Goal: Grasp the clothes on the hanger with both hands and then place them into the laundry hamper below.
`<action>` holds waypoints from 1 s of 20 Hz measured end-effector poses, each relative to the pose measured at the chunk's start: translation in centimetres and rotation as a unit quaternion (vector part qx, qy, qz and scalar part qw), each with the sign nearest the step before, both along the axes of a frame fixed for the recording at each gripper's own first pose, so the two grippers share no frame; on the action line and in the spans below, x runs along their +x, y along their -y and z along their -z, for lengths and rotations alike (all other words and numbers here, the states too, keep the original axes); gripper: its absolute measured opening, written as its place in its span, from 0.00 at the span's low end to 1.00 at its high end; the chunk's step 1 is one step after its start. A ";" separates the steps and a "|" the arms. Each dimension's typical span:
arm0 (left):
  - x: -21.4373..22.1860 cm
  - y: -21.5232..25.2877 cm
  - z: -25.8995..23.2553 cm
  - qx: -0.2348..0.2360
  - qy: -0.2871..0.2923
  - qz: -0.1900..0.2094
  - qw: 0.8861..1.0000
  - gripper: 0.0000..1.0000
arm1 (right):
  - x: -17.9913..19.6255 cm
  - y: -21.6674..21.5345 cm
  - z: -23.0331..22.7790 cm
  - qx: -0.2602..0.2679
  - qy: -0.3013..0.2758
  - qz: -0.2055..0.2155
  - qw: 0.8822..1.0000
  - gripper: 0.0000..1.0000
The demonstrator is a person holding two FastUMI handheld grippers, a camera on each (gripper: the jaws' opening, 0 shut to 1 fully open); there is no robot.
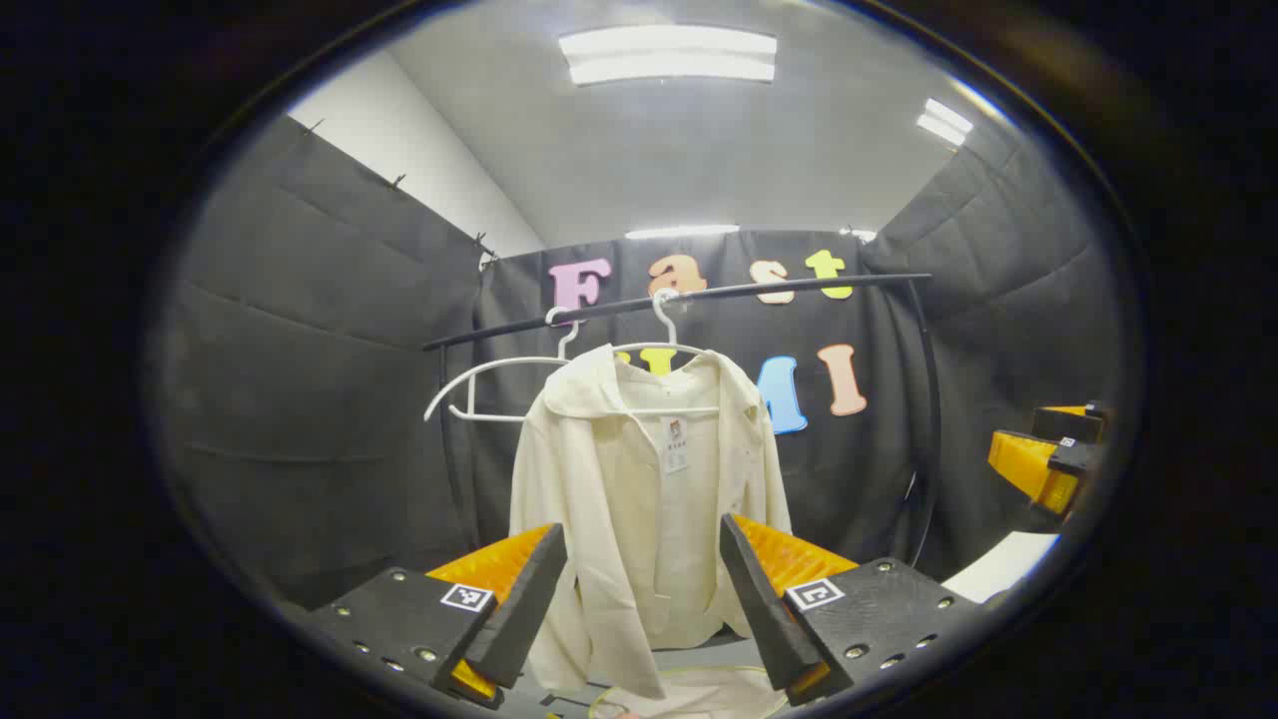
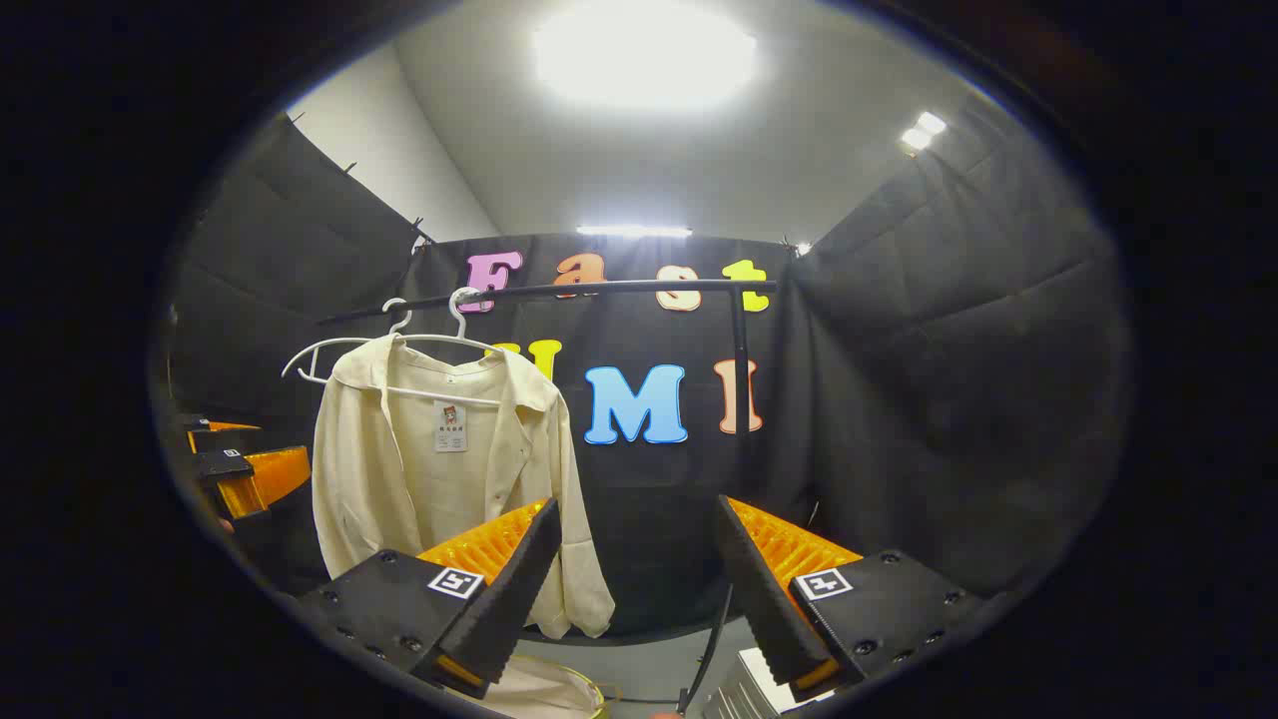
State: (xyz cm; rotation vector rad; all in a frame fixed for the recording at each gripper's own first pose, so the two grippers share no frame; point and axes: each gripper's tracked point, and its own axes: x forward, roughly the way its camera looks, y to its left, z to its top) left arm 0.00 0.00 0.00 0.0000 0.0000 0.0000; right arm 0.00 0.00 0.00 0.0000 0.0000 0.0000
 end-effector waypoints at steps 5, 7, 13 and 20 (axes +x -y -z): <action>0.1 -0.2 0.0 -0.003 -0.001 0.003 1.000 0.90 | 0.1 -0.4 -0.1 -0.005 0.002 -0.002 1.000 0.97; 0.3 -0.3 0.1 -0.003 0.000 0.006 1.000 0.92 | 0.2 -0.6 -0.3 -0.005 0.003 -0.001 1.000 0.97; 0.7 -1.1 0.1 -0.001 0.002 0.008 1.000 0.89 | 0.5 -2.1 -0.3 -0.002 0.003 -0.001 1.000 0.97; 2.7 -2.2 -0.4 -0.011 0.008 0.008 1.000 0.92 | 2.5 -5.3 -1.0 0.013 0.015 -0.017 1.000 0.97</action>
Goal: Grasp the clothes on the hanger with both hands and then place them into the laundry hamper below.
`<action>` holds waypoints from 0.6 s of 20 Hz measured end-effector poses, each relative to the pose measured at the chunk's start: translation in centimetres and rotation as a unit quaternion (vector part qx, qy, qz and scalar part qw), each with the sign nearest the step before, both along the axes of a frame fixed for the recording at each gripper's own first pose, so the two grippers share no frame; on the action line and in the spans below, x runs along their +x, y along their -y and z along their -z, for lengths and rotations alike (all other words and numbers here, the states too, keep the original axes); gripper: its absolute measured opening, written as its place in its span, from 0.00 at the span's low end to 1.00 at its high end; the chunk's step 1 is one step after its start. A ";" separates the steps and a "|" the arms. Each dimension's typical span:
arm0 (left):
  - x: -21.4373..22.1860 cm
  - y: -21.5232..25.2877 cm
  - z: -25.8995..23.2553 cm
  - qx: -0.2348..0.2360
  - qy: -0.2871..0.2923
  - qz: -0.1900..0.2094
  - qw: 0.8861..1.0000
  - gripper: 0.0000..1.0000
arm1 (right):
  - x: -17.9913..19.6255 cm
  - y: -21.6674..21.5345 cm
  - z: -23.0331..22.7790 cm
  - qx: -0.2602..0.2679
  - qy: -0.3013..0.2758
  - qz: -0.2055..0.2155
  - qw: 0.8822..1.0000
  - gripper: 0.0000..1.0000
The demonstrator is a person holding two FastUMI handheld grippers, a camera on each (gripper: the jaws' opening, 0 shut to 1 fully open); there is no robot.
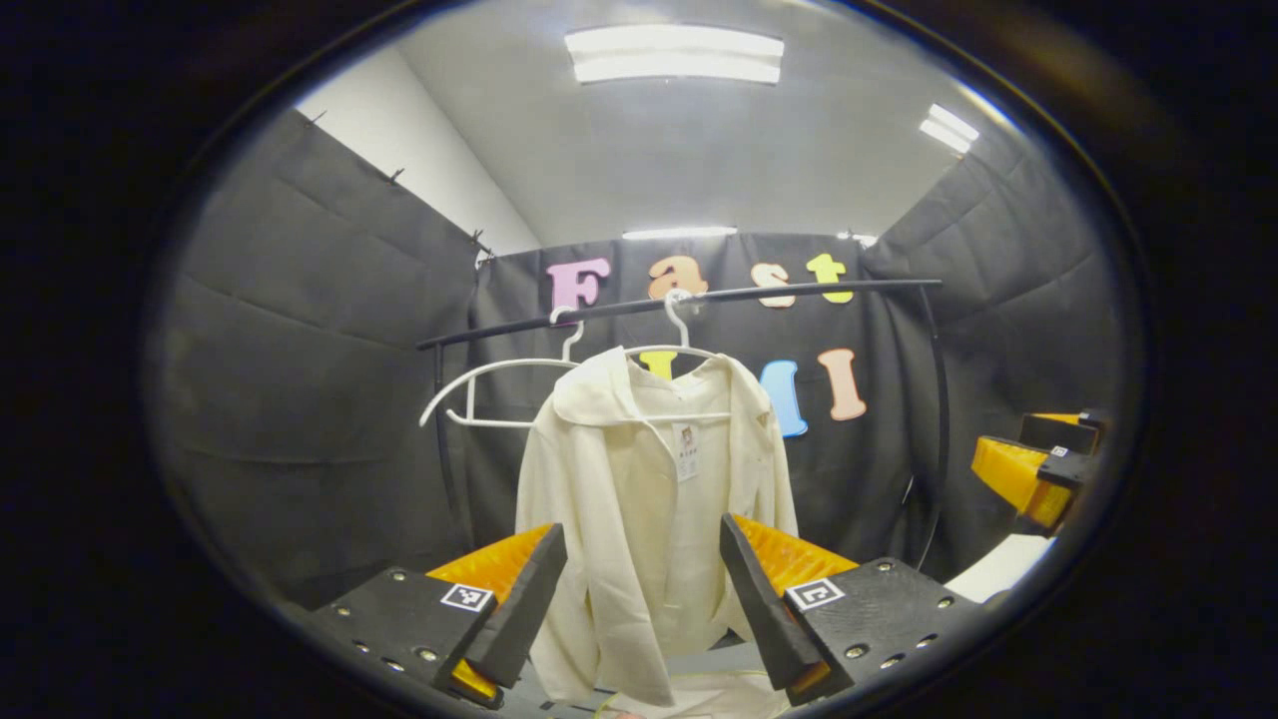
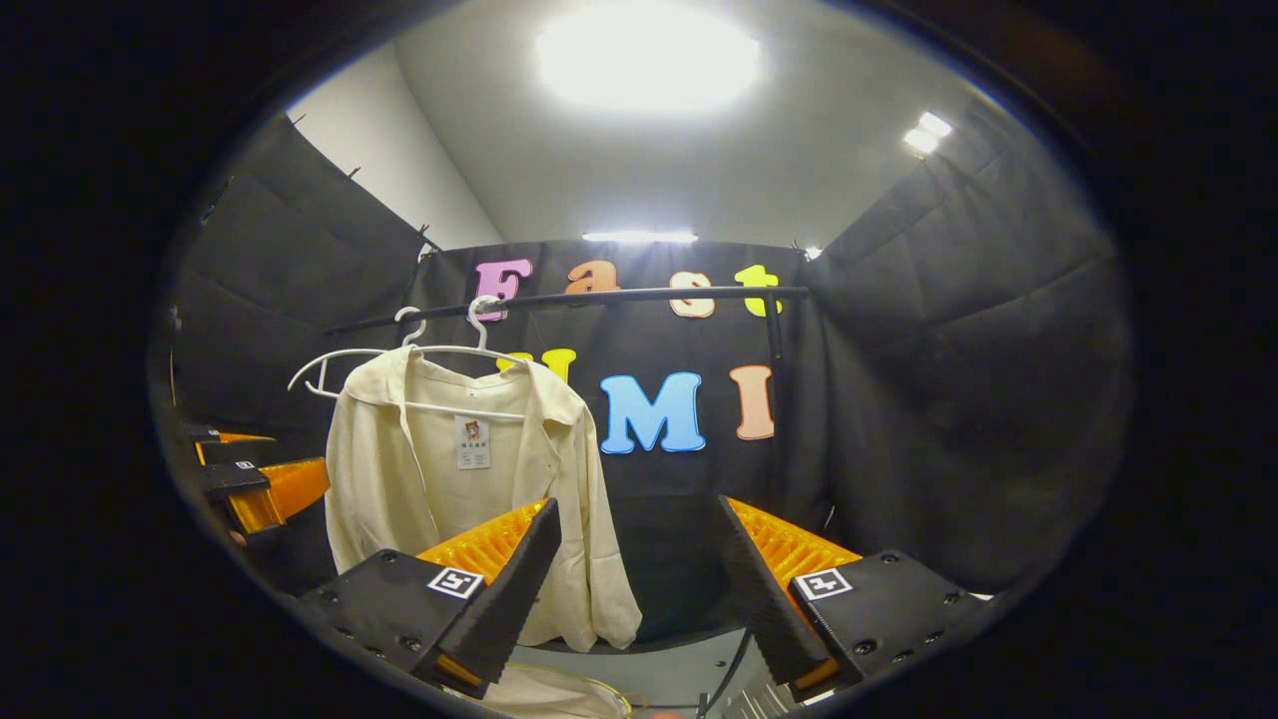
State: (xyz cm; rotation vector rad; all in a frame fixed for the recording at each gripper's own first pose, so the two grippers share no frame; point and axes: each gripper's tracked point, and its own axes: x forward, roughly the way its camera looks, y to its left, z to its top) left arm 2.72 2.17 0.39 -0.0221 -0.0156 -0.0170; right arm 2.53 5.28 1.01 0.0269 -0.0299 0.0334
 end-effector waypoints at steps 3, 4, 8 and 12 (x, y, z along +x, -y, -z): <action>1.3 -0.3 -0.8 0.002 0.008 -0.010 1.000 0.90 | 2.2 -1.4 -0.4 0.000 0.004 -0.024 1.000 0.98; 1.6 0.2 -1.2 0.001 0.013 -0.012 1.000 0.90 | 3.0 -1.9 -0.6 -0.001 0.008 -0.031 0.999 0.97; 4.1 1.0 -2.0 0.007 0.024 -0.030 0.999 0.90 | 6.3 -3.6 -1.4 0.008 0.019 -0.066 0.998 0.98; 7.0 2.0 -1.8 0.014 0.021 -0.054 0.998 0.91 | 9.8 -4.9 -1.5 0.015 0.024 -0.103 0.994 0.98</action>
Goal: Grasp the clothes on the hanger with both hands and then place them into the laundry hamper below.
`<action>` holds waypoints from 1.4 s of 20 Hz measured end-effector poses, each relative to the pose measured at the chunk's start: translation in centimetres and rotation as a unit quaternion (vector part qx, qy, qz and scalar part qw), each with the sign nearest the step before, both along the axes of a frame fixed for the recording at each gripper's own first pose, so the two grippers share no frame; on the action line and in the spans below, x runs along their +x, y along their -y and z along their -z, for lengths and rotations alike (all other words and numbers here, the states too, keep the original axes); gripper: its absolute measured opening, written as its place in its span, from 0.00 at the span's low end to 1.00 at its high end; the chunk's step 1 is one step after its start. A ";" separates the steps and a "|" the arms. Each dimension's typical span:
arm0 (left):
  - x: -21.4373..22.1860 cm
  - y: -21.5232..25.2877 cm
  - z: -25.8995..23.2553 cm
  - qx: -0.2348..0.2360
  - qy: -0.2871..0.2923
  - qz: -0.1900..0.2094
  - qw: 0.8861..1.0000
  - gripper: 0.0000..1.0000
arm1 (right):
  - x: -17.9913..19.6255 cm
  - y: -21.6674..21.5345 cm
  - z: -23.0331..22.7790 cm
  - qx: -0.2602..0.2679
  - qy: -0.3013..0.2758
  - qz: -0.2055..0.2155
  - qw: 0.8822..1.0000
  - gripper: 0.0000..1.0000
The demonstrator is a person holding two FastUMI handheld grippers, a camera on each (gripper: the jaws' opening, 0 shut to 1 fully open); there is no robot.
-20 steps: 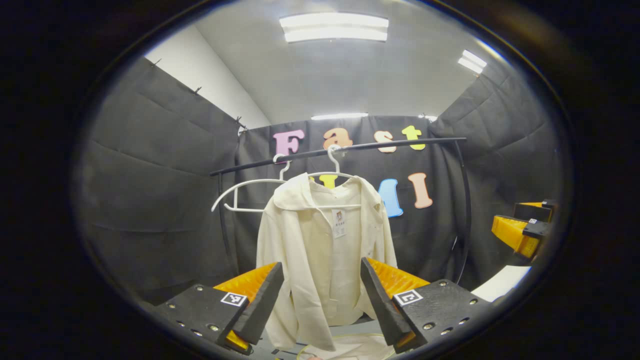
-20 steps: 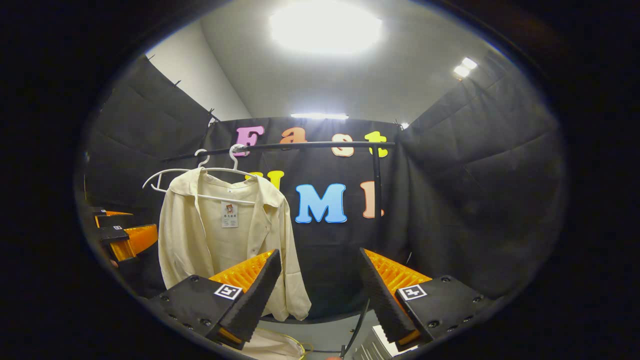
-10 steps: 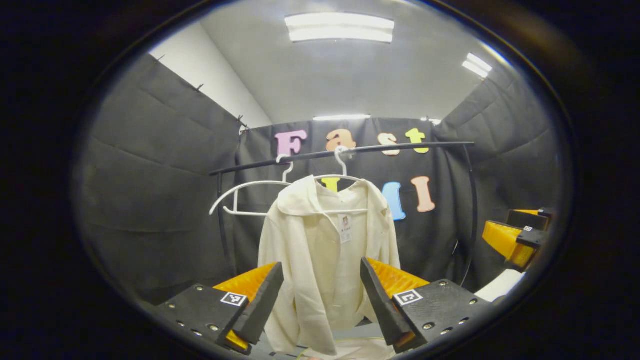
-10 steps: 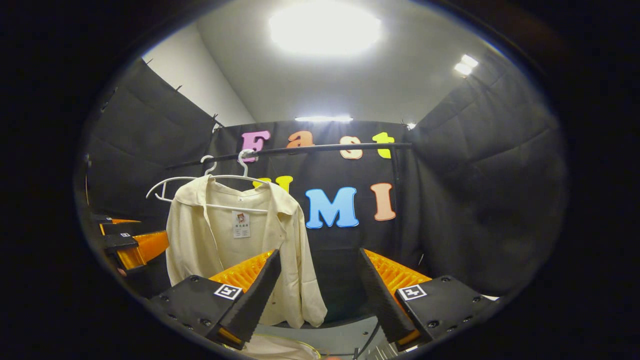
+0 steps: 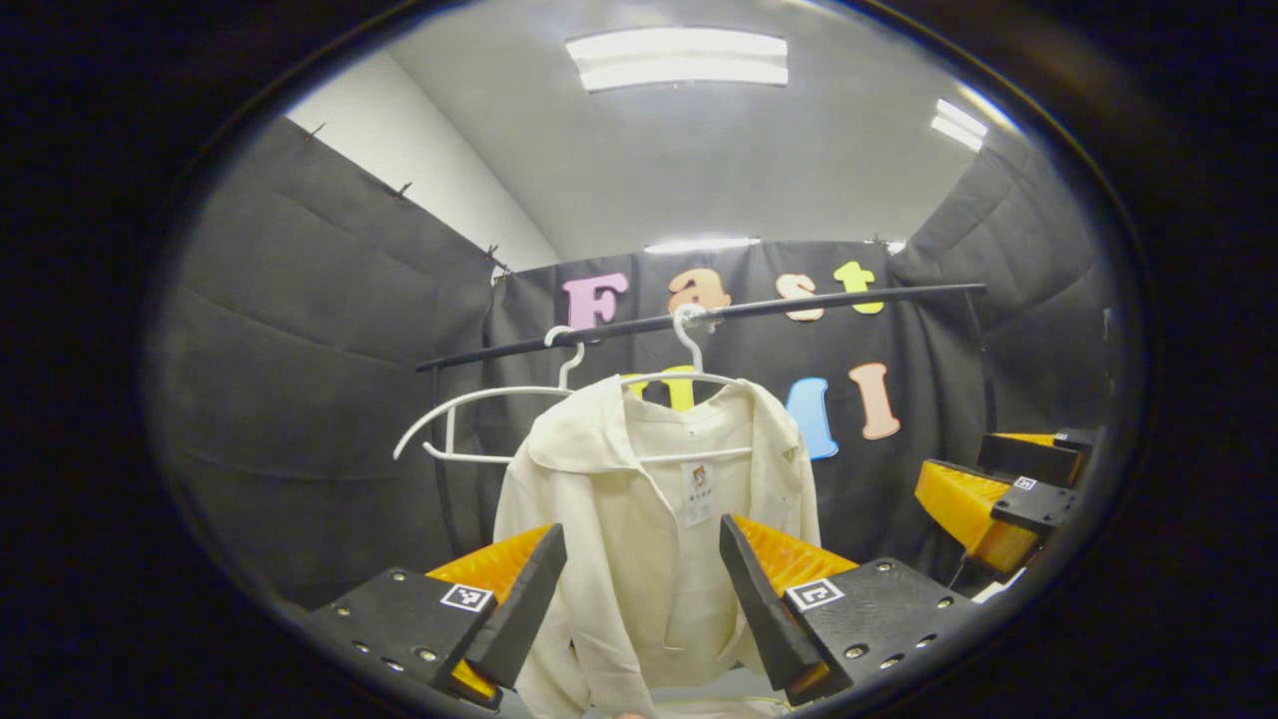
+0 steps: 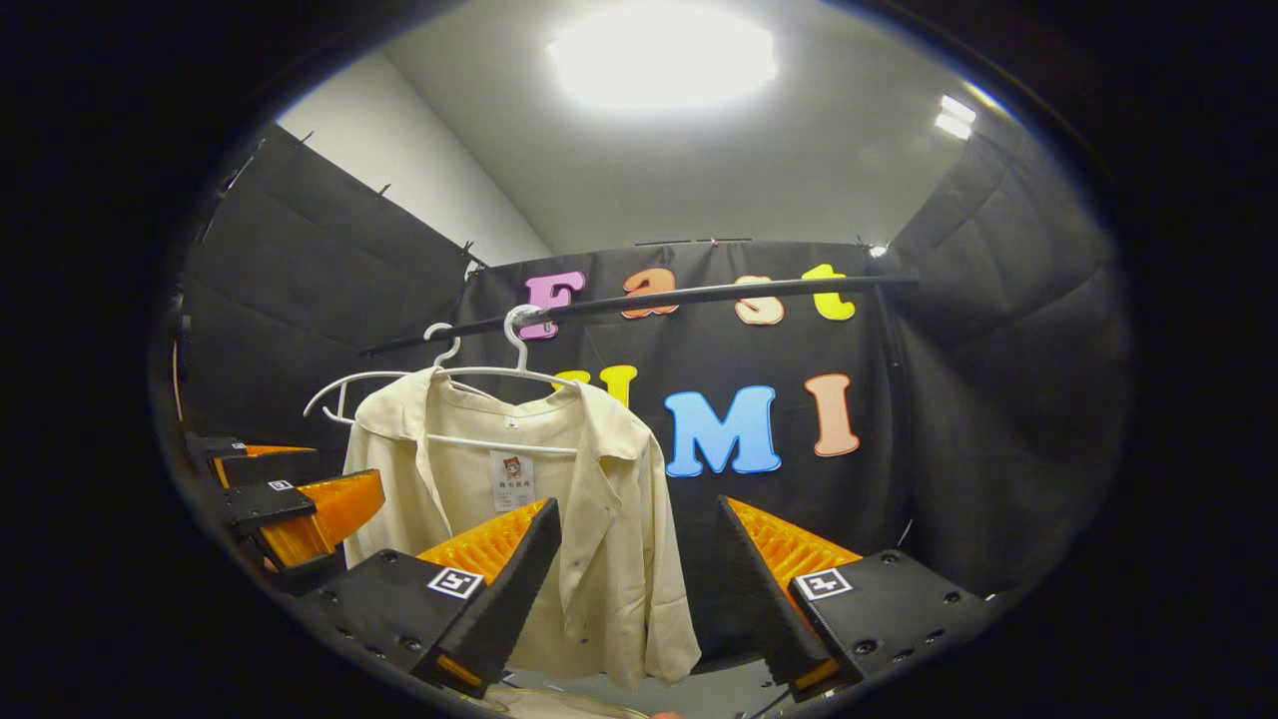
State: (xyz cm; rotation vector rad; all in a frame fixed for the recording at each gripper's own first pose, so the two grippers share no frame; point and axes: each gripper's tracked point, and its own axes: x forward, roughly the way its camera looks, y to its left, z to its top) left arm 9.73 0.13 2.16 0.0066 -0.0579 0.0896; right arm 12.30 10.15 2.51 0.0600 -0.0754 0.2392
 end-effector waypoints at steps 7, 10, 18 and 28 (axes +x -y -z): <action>4.6 0.6 0.8 0.012 -0.007 -0.047 0.999 0.91 | 6.0 -2.9 0.9 0.020 -0.005 -0.064 0.998 0.97; 6.7 0.3 2.1 0.015 -0.020 -0.067 0.997 0.89 | 8.2 -4.2 1.7 0.028 -0.014 -0.086 0.996 0.98; 9.9 -1.4 4.4 0.013 -0.043 -0.125 0.991 0.91 | 13.9 -7.1 3.6 0.038 -0.031 -0.130 0.990 0.98; 13.1 -3.2 5.0 0.028 -0.043 -0.190 0.980 0.91 | 19.5 -10.2 5.3 0.053 -0.050 -0.142 0.987 0.96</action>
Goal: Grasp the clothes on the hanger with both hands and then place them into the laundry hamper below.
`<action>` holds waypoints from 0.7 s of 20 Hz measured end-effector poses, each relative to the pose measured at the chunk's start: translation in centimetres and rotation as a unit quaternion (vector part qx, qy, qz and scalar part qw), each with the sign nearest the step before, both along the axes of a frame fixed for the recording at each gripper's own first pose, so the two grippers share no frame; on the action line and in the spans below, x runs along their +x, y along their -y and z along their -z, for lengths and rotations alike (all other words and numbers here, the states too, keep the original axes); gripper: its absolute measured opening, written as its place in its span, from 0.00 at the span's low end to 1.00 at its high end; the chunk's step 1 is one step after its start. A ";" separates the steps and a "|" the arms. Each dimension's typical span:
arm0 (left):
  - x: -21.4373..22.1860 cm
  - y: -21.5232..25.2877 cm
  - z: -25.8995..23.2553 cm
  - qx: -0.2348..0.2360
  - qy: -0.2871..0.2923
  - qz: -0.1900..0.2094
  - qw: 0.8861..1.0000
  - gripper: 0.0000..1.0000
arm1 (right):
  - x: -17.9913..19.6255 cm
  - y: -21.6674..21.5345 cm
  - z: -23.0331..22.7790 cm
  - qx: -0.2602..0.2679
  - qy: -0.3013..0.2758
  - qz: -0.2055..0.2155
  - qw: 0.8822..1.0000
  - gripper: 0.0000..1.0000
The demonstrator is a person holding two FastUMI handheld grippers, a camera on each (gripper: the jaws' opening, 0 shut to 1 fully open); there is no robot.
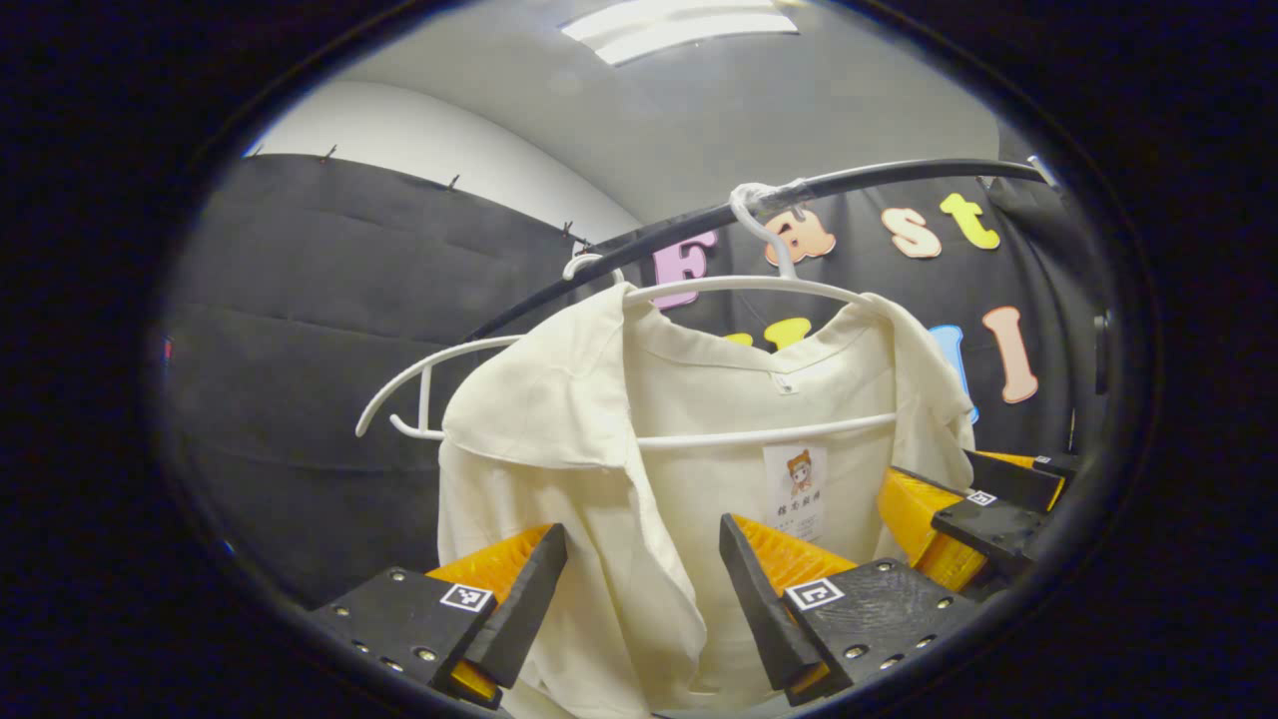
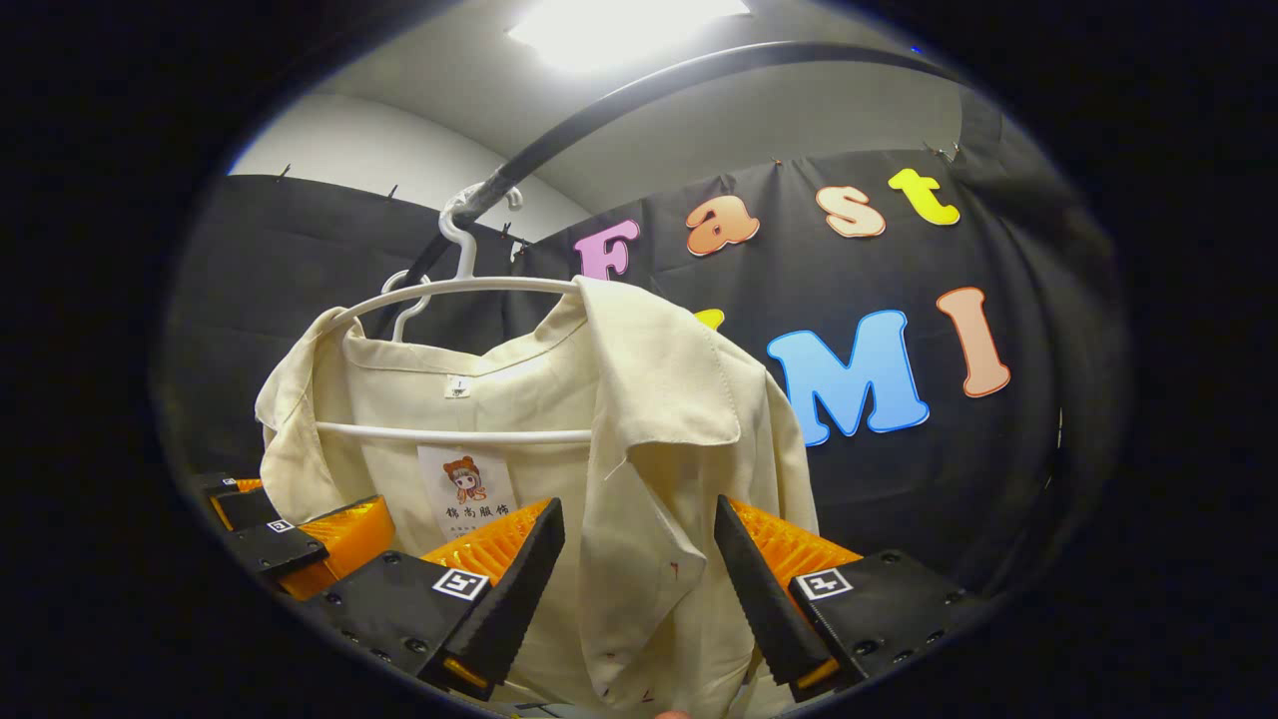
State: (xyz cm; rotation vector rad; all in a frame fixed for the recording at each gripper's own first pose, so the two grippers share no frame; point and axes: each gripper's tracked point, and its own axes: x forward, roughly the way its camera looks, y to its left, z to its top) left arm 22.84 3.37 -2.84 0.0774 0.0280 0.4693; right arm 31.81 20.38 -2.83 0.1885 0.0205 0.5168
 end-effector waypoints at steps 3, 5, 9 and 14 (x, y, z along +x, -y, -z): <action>0.4 -0.7 0.0 0.009 -0.003 -0.018 1.000 0.91 | 0.7 -0.6 0.6 -0.006 -0.006 0.005 1.000 0.95; 0.6 -1.4 0.2 0.019 -0.011 -0.034 0.999 0.91 | 1.4 -0.9 0.9 -0.005 -0.015 0.014 1.000 0.95; 0.8 -3.2 0.4 0.035 -0.017 -0.065 0.997 0.70 | 2.6 -1.3 1.0 -0.007 -0.016 0.035 0.999 0.95; 0.4 -4.0 0.3 0.036 -0.022 -0.064 0.997 0.34 | 3.6 -0.9 1.8 -0.041 -0.027 0.059 0.997 0.56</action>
